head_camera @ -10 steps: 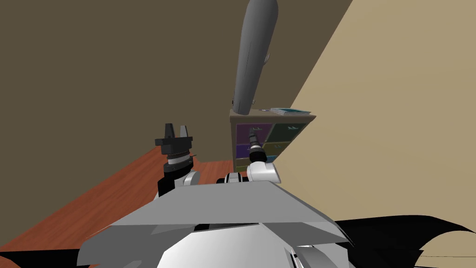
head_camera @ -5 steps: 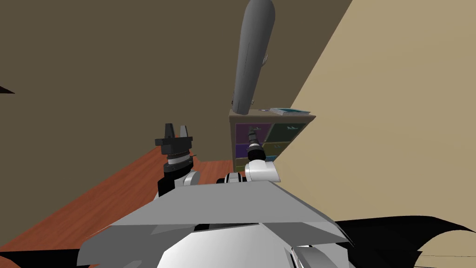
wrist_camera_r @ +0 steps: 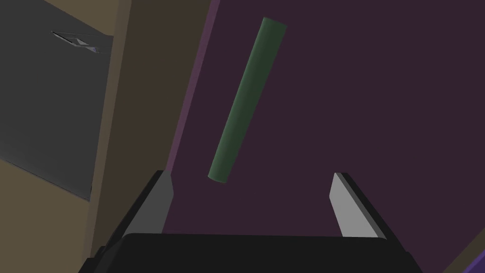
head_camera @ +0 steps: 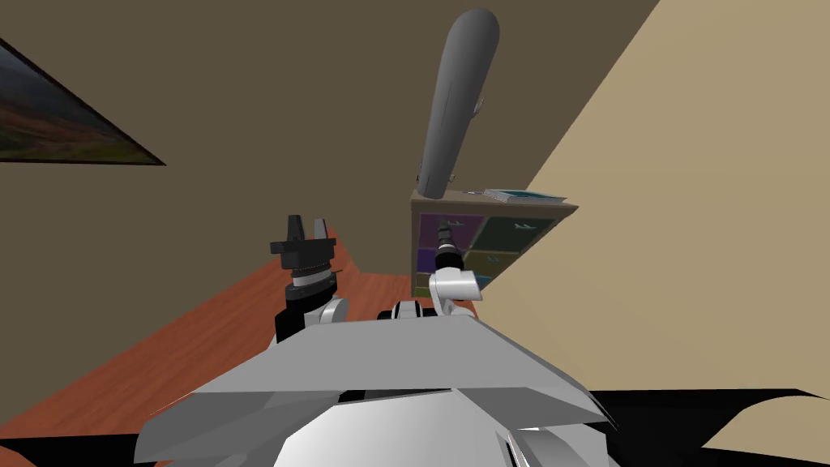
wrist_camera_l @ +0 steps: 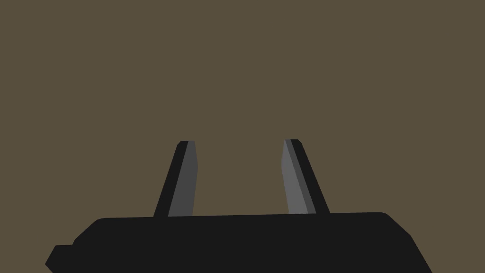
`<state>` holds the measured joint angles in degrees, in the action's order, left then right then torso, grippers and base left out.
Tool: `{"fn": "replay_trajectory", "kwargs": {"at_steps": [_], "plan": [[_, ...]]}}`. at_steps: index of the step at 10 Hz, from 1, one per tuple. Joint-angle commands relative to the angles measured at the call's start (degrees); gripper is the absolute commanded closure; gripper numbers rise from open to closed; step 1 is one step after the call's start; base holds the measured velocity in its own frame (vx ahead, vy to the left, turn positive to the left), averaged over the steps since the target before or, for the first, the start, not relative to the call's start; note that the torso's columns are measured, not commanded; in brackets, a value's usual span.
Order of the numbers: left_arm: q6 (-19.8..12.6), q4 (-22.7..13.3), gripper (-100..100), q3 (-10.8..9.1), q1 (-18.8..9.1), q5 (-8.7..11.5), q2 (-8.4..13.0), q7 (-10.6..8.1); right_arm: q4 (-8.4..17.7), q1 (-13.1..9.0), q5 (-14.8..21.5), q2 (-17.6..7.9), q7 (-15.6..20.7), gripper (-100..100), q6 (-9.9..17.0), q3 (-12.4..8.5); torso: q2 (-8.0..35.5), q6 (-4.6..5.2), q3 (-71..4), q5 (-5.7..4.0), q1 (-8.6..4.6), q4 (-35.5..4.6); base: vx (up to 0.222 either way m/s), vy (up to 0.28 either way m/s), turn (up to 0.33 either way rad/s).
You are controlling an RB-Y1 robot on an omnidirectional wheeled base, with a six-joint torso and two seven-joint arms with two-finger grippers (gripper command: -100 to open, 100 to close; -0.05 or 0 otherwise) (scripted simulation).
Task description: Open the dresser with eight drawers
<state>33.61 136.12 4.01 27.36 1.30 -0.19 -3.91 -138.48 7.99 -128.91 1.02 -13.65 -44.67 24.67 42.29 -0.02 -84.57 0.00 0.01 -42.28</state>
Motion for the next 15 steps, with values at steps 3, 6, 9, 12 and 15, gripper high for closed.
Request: {"fn": "replay_trajectory", "kwargs": {"at_steps": [3, 6, 9, 12, 15], "plan": [[0.0, 0.0, 0, 0.0, 0.0, 0.0, 0.0, 0.0, 5.2, -7.0, 0.5, 0.2, -1.8, -100, -2.6, -7.7, -0.1, 0.01, 0.0, -0.01, -0.01, 0.0, -0.076, -0.025, 0.195], [0.0, 0.0, 0, 0.0, 0.0, 0.0, 0.0, 0.0, 8.1, -10.8, 0.7, 0.3, -2.9, -100, -3.9, -12.7, 0.0, -0.05, 0.0, 0.0, 0.01, 0.0, -0.108, -0.022, 0.266], [0.0, 0.0, 0, -0.01, 0.0, 0.0, 0.0, 0.0, 6.6, -8.9, 0.6, 0.2, -2.3, 100, -3.3, -10.7, -0.2, 0.04, -0.1, 0.0, 0.01, 0.1, -0.006, -0.003, -0.056], [0.0, 0.0, 0, -0.01, 0.0, 0.0, 0.0, 0.0, 3.7, -5.1, 0.3, 0.1, -1.3, 100, -2.0, -6.2, -0.5, 0.0, -0.3, -0.22, -0.35, 0.4, 0.111, 0.02, -0.274], [0.0, 0.0, 0, -0.01, 0.0, 0.0, 0.0, 0.0, 0.8, -1.3, 0.1, 0.1, -0.2, 100, -0.7, -1.6, -0.4, -0.07, -0.2, -0.21, -0.19, 0.5, 0.075, 0.017, -0.213]]}}
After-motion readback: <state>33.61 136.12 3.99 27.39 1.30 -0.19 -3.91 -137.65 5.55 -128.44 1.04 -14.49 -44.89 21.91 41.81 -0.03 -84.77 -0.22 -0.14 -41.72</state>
